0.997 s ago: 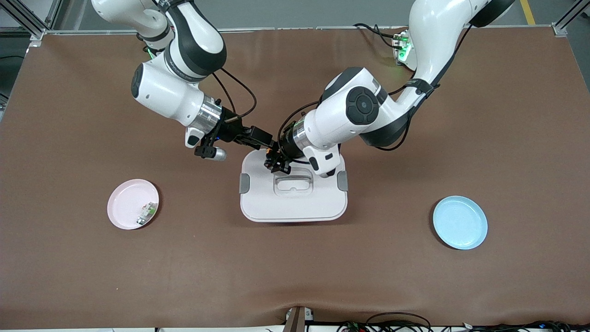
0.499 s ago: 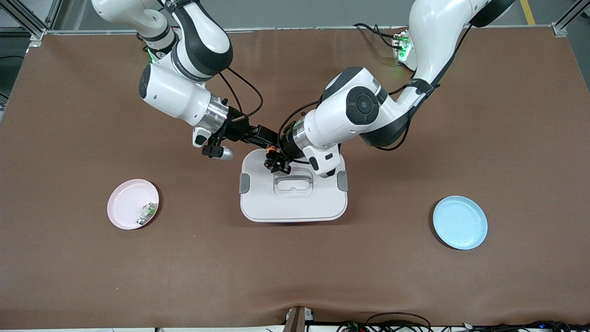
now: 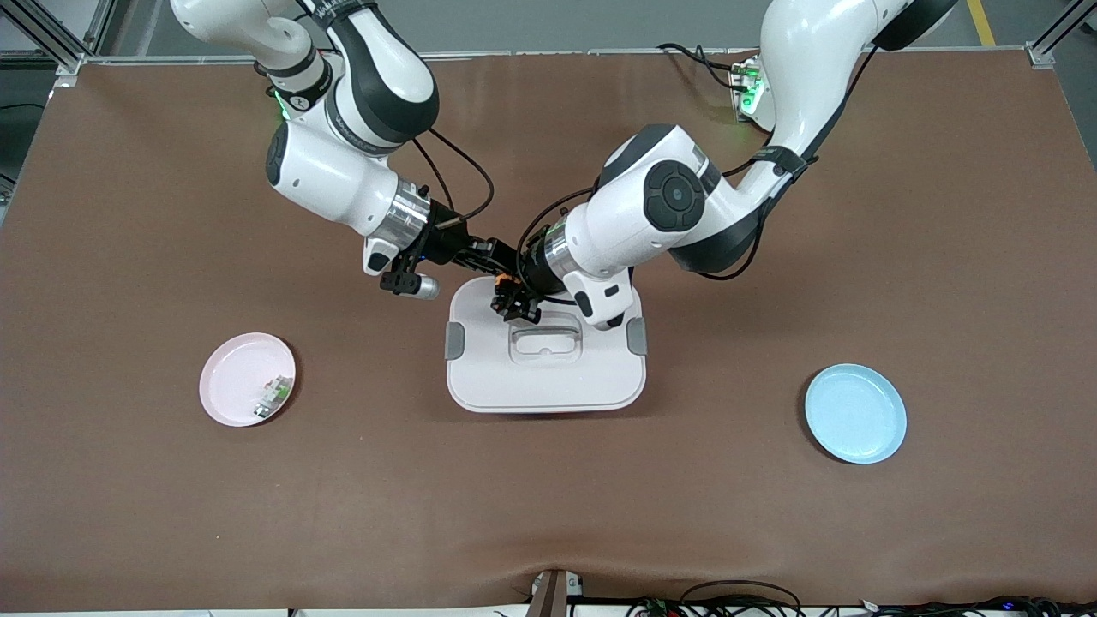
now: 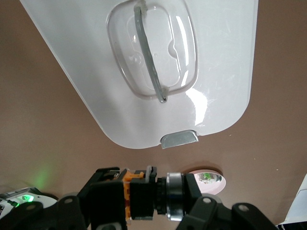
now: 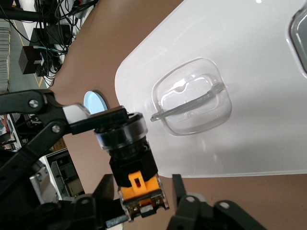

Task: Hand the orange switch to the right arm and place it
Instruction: 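Grasp the switch's black cap with the right gripper above the box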

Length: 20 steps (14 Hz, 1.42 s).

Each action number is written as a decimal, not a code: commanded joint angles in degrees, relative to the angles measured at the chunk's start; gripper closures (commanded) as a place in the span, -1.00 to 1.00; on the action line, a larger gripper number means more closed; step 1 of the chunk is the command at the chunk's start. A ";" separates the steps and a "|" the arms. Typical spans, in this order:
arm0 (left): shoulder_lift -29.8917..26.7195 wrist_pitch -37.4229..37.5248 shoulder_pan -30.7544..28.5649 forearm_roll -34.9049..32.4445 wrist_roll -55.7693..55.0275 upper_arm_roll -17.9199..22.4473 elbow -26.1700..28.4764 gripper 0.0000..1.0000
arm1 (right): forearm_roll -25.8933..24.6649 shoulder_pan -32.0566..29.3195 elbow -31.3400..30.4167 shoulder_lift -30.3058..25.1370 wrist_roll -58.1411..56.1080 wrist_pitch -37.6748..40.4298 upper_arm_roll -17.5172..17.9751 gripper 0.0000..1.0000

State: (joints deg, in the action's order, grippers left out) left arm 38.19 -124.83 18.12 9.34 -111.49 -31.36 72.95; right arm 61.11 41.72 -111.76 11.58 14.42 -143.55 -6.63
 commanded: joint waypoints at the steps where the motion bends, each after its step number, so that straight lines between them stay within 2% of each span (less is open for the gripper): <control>1: 0.31 -0.07 0.43 1.03 -0.30 0.07 -1.23 0.87 | 1.38 0.91 1.28 0.99 0.44 -0.33 -0.58 0.82; 2: 0.22 -0.07 0.43 1.03 -0.39 0.15 -1.23 0.87 | 1.38 0.91 1.28 0.99 0.35 -0.24 -0.58 1.00; 4: 0.22 -0.07 0.43 1.03 -0.39 0.15 -1.23 0.85 | 1.38 0.91 1.37 0.99 0.35 -0.24 -0.58 1.00; 8: 0.22 0.02 0.43 1.03 -0.39 0.07 -1.23 0.57 | 1.38 0.91 1.37 0.99 0.44 -0.24 -0.58 1.00; 9: 0.22 0.02 0.43 1.03 -0.39 0.07 -1.23 0.42 | 1.38 0.91 1.37 0.99 0.44 -0.24 -0.58 1.00; 10: 0.22 -0.07 0.43 1.03 -0.39 0.15 -1.15 0.17 | 1.38 0.91 1.37 0.99 0.44 -0.24 -0.58 1.00; 11: 0.22 0.02 0.43 1.03 -0.48 0.15 -1.15 0.06 | 1.38 0.91 1.37 0.99 0.35 -0.24 -0.58 1.00; 12: 0.22 0.02 0.51 1.03 -0.48 0.15 -1.15 -0.25 | 1.38 0.91 1.37 0.99 0.43 -0.24 -0.58 1.00; 14: 0.05 0.11 0.86 0.94 -0.57 0.15 -1.15 -1.00 | 1.38 0.91 1.37 0.99 0.43 -0.15 -0.58 1.00; 20: -0.30 0.55 0.87 0.77 -0.57 0.15 -1.15 -1.00 | 1.38 0.82 1.37 0.99 0.44 0.02 -0.58 1.00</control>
State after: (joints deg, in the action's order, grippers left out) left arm 38.20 -124.85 18.60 9.38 -111.50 -31.37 72.46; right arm 61.47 41.84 -111.39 12.14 14.43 -143.60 -6.65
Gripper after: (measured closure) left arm 0.000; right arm 0.630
